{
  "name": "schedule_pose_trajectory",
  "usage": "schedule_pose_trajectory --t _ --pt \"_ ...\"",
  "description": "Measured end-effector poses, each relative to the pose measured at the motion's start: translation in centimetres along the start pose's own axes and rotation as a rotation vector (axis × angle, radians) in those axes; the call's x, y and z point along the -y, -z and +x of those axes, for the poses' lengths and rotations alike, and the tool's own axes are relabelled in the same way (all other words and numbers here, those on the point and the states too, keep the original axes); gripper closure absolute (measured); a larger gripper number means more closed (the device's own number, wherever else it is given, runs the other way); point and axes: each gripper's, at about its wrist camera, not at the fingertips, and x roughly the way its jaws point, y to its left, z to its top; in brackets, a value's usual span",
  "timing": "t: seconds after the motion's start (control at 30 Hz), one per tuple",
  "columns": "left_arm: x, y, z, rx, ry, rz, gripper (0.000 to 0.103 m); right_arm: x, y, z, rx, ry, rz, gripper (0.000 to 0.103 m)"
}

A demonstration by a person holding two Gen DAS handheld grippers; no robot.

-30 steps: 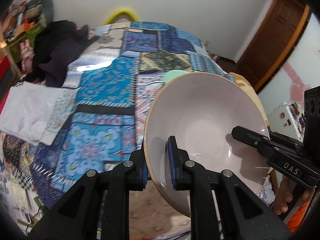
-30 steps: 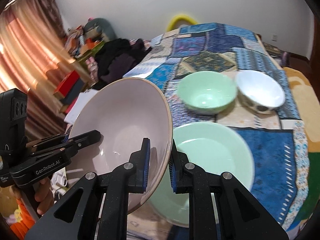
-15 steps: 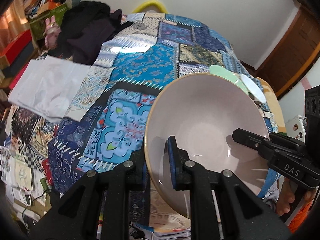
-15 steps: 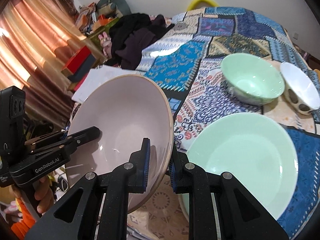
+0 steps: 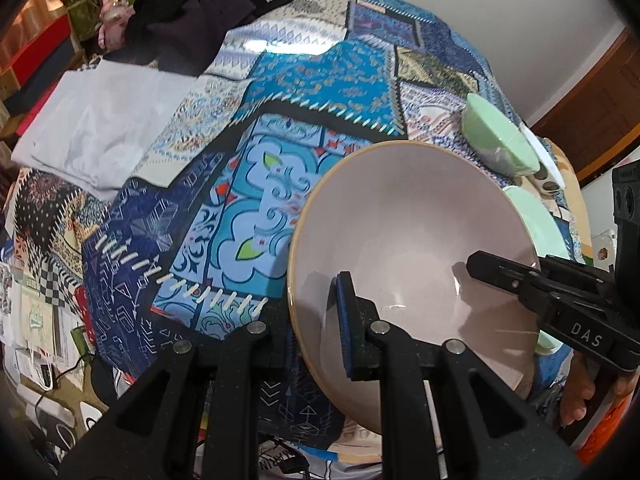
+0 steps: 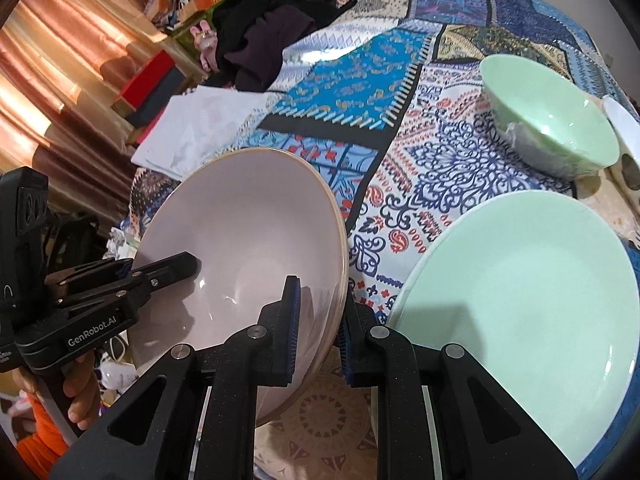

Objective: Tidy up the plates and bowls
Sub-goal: 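Lower the pale pink bowl beside the plate stack and open both tools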

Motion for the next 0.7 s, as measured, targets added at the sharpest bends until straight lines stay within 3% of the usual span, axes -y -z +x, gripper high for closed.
schedule_pose_trajectory --t 0.43,0.7 --pt "-0.3 0.8 1.4 -0.025 -0.014 -0.016 0.086 0.5 0.3 -0.4 0.008 0.011 -0.006 0.085" --pt "0.5 1.0 -1.4 0.037 -0.075 0.024 0.086 0.8 0.5 -2.7 0.062 0.003 -0.001 0.085"
